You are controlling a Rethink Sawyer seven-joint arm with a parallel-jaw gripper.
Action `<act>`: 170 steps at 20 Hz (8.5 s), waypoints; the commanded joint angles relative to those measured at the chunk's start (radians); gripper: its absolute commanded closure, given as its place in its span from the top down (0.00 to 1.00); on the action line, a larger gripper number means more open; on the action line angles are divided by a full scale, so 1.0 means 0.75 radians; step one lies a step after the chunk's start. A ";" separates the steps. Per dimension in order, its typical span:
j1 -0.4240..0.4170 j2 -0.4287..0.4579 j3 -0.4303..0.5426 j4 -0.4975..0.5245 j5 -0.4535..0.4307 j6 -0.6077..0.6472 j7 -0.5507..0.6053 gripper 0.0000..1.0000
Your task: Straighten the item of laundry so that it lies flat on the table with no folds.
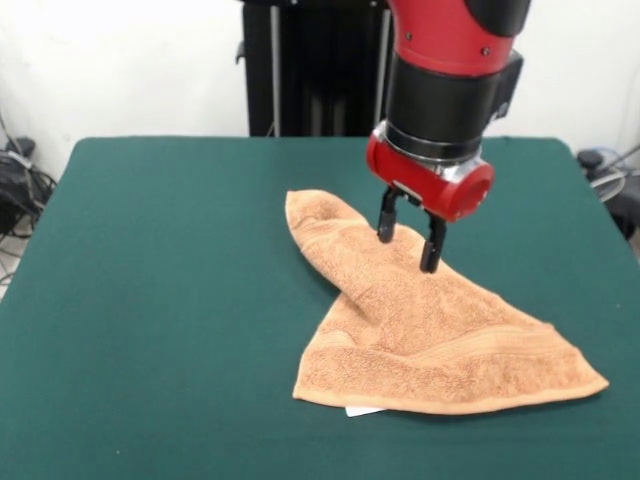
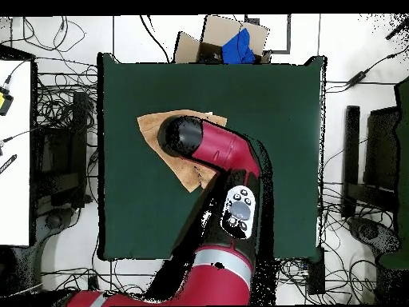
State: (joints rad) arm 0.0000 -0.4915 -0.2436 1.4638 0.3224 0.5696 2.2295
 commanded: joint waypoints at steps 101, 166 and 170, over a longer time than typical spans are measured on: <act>-0.429 0.229 0.573 -1.046 -0.405 0.987 -0.982 1.00; -0.678 0.303 0.788 -0.450 -0.220 0.729 -0.956 1.00; -0.684 0.279 0.796 -0.396 -0.207 0.703 -0.947 1.00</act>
State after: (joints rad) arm -0.5125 -0.2604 0.2795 0.9734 0.1486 1.2005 1.4886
